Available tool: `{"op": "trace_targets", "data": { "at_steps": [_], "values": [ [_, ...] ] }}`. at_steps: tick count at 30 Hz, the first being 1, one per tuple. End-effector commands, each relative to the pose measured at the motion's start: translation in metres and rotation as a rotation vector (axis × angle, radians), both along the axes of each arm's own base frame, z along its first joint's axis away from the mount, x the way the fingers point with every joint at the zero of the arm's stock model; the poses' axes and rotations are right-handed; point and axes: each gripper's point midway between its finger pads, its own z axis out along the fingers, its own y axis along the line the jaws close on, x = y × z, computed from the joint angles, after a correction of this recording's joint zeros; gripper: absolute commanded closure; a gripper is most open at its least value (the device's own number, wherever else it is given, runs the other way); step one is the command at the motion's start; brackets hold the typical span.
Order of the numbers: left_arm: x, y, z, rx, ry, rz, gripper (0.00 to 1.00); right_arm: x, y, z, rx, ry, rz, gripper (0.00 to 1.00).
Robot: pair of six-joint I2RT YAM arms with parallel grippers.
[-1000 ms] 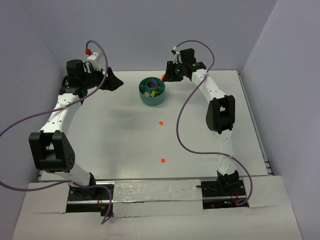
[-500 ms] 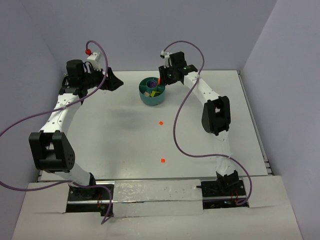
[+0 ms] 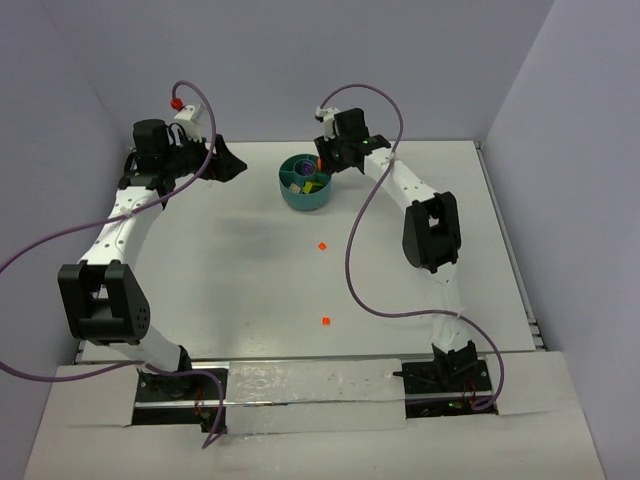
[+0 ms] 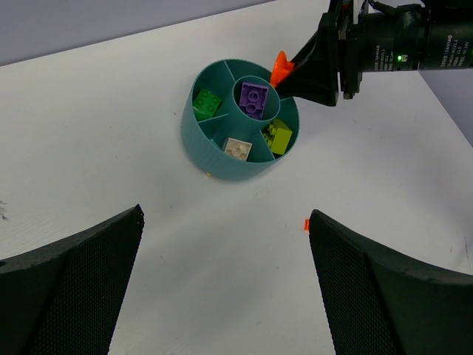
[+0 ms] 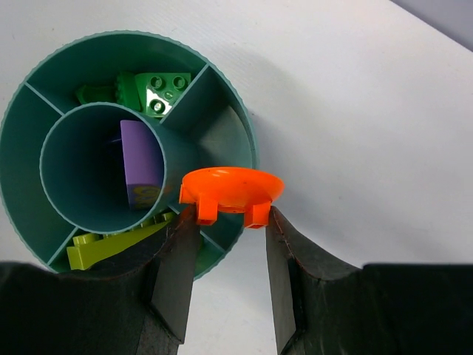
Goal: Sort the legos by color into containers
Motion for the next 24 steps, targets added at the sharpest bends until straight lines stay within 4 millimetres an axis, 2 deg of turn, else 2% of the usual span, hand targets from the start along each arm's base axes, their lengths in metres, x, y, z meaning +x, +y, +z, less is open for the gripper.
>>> {"op": "trace_targets", "data": {
  "at_steps": [1,8,12,15,20,24],
  "values": [
    [0.009,0.000,0.022,-0.009,-0.074,-0.012,0.01,0.004,0.002,0.054,0.001,-0.136,0.021,0.74],
    [0.010,0.000,0.021,-0.008,-0.071,-0.012,0.01,0.000,0.009,0.061,0.008,-0.151,0.049,0.52],
    [0.010,0.001,0.021,-0.007,-0.070,-0.009,0.01,-0.002,0.013,0.061,0.009,-0.153,0.070,0.51],
    [0.011,0.000,0.021,-0.006,-0.071,-0.011,0.01,-0.004,0.015,0.062,0.001,-0.157,0.088,0.47],
    [0.011,0.000,0.020,-0.005,-0.068,-0.010,0.01,-0.006,0.018,0.064,-0.003,-0.166,0.105,0.24],
    [0.011,0.000,0.019,-0.004,-0.067,-0.010,0.01,-0.007,0.018,0.066,-0.006,-0.170,0.108,0.17]
  ]
}}
